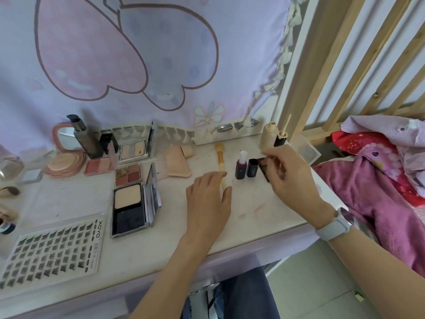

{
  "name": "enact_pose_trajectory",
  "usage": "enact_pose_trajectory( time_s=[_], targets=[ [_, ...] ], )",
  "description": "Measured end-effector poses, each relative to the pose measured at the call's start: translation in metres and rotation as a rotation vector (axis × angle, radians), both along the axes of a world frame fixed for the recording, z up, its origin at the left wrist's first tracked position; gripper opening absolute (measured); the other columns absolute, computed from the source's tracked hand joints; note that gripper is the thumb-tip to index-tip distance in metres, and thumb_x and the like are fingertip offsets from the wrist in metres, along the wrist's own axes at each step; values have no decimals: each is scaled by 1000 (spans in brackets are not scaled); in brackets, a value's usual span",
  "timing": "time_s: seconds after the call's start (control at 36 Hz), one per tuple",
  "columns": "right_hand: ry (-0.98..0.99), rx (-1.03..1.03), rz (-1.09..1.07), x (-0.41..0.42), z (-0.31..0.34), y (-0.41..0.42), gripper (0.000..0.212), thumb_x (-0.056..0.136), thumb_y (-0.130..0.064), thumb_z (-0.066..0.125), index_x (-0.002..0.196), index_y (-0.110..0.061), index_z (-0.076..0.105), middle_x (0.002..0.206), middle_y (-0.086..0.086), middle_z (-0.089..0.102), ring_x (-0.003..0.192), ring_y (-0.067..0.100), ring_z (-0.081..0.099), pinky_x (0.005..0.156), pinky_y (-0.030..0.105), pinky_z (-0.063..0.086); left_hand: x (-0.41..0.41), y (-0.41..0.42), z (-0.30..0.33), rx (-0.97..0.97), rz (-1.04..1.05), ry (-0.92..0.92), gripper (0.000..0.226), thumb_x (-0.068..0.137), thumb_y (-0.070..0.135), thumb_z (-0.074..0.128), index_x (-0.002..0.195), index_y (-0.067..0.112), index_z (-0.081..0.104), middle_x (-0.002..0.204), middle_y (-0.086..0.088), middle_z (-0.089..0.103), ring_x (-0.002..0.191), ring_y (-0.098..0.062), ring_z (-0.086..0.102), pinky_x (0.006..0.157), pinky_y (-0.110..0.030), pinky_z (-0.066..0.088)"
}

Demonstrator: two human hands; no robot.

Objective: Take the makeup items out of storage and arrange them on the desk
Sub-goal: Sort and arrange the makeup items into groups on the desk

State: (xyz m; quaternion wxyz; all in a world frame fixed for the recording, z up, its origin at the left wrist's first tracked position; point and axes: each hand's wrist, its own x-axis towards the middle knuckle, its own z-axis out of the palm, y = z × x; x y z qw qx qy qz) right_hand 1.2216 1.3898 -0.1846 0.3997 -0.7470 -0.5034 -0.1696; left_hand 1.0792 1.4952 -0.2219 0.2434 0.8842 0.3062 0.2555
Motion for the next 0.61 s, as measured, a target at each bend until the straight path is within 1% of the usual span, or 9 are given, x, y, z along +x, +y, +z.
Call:
enact_pose_trajectory(
  time_s=[0.06, 0.14, 0.19, 0.25, 0.28, 0.33, 0.39, 0.44, 0.61],
  targets=[
    [-64, -33, 70, -14, -1, 2, 19, 89, -6, 49, 99, -1, 65, 86, 8, 61, 72, 13, 53, 69, 15, 43, -14, -3, -6, 44, 0, 76, 40, 94, 26, 51, 133, 20, 49, 135, 2, 49, 125, -15, 40, 102, -28, 24],
    [-122, -148, 161, -32, -6, 13, 20, 86, -1, 52, 101, 1, 66, 94, 13, 64, 82, 24, 62, 70, 30, 52, -31, -5, -15, 71, 1, 177, 41, 94, 27, 48, 134, 18, 47, 141, 0, 43, 134, -19, 32, 108, -33, 21],
    [-134, -260, 180, -43, -12, 24, 24, 86, 1, 53, 107, 3, 64, 100, 17, 65, 88, 30, 63, 75, 35, 54, -39, -4, -17, 81, 15, 209, 39, 94, 28, 46, 132, 17, 49, 143, -2, 43, 136, -21, 30, 109, -36, 20],
    [-137, -374, 161, -48, -21, 36, 29, 89, 2, 52, 116, 5, 60, 109, 20, 62, 98, 35, 60, 79, 39, 52, -46, -1, -19, 99, 42, 213, 36, 94, 28, 47, 127, 15, 54, 142, -4, 46, 136, -22, 32, 109, -37, 21],
    [-139, -430, 134, -49, -25, 42, 30, 91, -1, 49, 120, 4, 57, 114, 20, 59, 102, 35, 57, 82, 39, 50, -49, 1, -20, 108, 43, 205, 36, 94, 28, 47, 125, 13, 56, 141, -5, 47, 135, -23, 34, 109, -38, 22],
    [-157, -528, 71, -50, -34, 50, 30, 97, -10, 40, 121, 0, 54, 119, 17, 53, 106, 32, 49, 84, 34, 44, -54, 3, -23, 133, 16, 193, 37, 94, 28, 48, 127, 12, 56, 141, -5, 47, 135, -22, 36, 110, -37, 23],
    [-184, -567, 40, -51, -39, 54, 29, 99, -18, 38, 111, -1, 57, 117, 16, 48, 105, 30, 44, 81, 32, 40, -57, 5, -25, 154, -5, 195, 39, 95, 29, 46, 130, 13, 54, 143, -4, 46, 136, -21, 35, 111, -36, 22],
    [-182, -580, 9, -53, -41, 54, 28, 98, -21, 41, 102, -1, 59, 114, 15, 47, 103, 29, 44, 78, 31, 40, -57, 5, -26, 157, -6, 191, 40, 95, 30, 46, 131, 14, 53, 143, -3, 46, 136, -20, 35, 111, -37, 22],
    [-91, -645, -87, -59, -35, 48, 13, 94, -9, 42, 102, -5, 51, 105, 14, 50, 91, 27, 49, 68, 28, 36, -56, 4, -27, 178, 7, 149, 38, 94, 29, 49, 127, 12, 56, 139, -5, 50, 133, -22, 40, 110, -38, 25]
  ],
)
